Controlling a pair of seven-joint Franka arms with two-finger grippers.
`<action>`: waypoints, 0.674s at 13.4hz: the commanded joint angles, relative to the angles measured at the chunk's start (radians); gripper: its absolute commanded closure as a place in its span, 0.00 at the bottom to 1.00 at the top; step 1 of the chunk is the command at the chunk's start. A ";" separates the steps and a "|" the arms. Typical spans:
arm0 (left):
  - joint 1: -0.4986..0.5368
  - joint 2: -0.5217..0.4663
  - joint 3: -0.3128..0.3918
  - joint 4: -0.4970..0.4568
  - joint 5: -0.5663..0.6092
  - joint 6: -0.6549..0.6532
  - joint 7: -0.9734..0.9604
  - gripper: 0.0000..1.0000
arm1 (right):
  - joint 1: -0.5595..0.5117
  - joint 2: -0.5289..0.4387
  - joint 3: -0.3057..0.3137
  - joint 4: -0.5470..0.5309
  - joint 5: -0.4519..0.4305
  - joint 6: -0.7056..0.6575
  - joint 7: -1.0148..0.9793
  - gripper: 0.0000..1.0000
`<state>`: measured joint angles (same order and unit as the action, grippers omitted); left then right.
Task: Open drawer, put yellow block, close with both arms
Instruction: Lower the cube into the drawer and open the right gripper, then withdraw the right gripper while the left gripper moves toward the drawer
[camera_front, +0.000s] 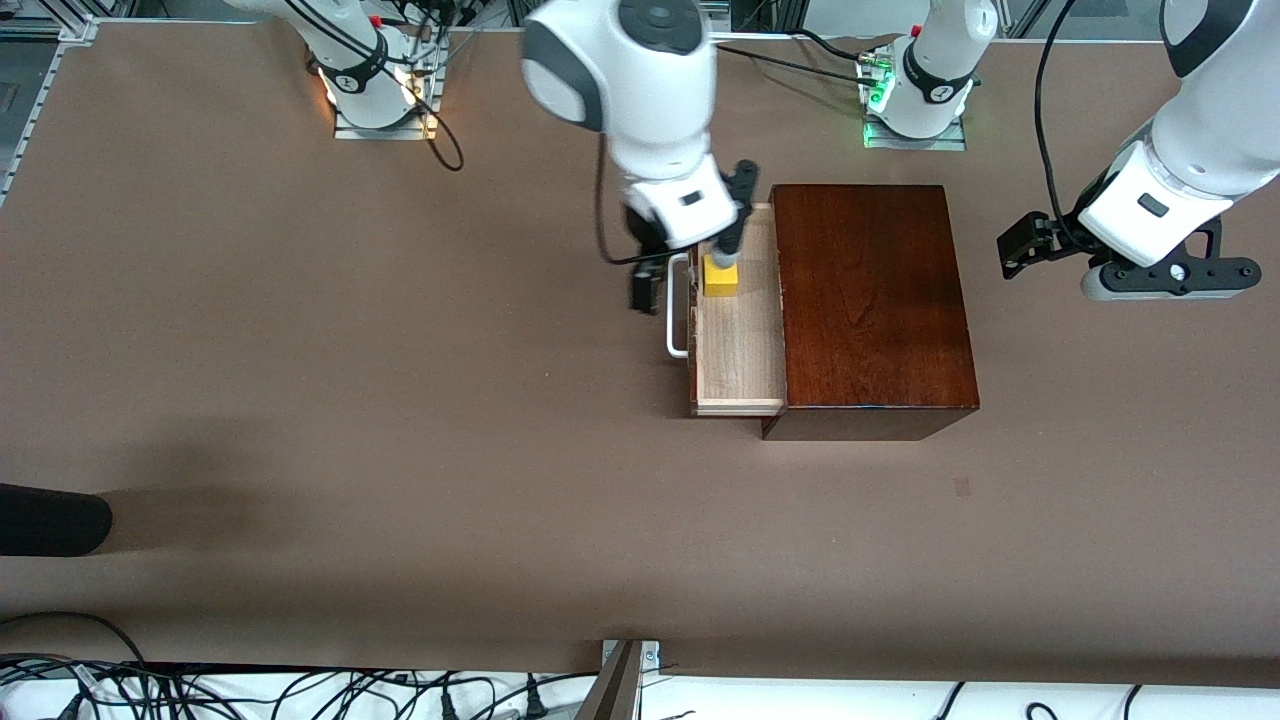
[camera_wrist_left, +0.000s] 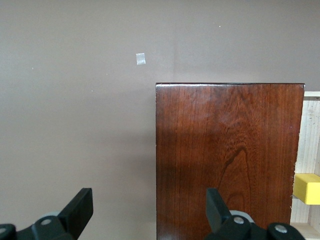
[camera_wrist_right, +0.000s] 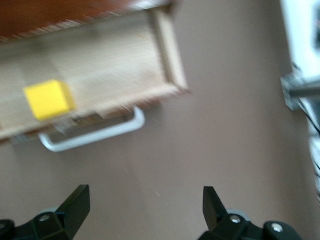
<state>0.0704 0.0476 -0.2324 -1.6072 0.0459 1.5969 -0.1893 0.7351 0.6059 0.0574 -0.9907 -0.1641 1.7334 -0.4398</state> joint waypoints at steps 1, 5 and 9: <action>0.000 0.008 -0.027 0.035 -0.023 -0.040 0.016 0.00 | -0.045 -0.070 -0.053 -0.026 0.024 -0.028 -0.003 0.00; -0.004 0.011 -0.088 0.046 -0.107 -0.092 0.019 0.00 | -0.164 -0.155 -0.085 -0.032 0.070 -0.086 0.009 0.00; -0.134 0.089 -0.165 0.061 -0.159 -0.086 0.024 0.00 | -0.260 -0.224 -0.255 -0.098 0.343 -0.132 0.012 0.00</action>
<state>0.0095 0.0675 -0.3709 -1.5915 -0.0993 1.5209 -0.1818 0.4934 0.4452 -0.1282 -1.0060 0.0817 1.6094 -0.4353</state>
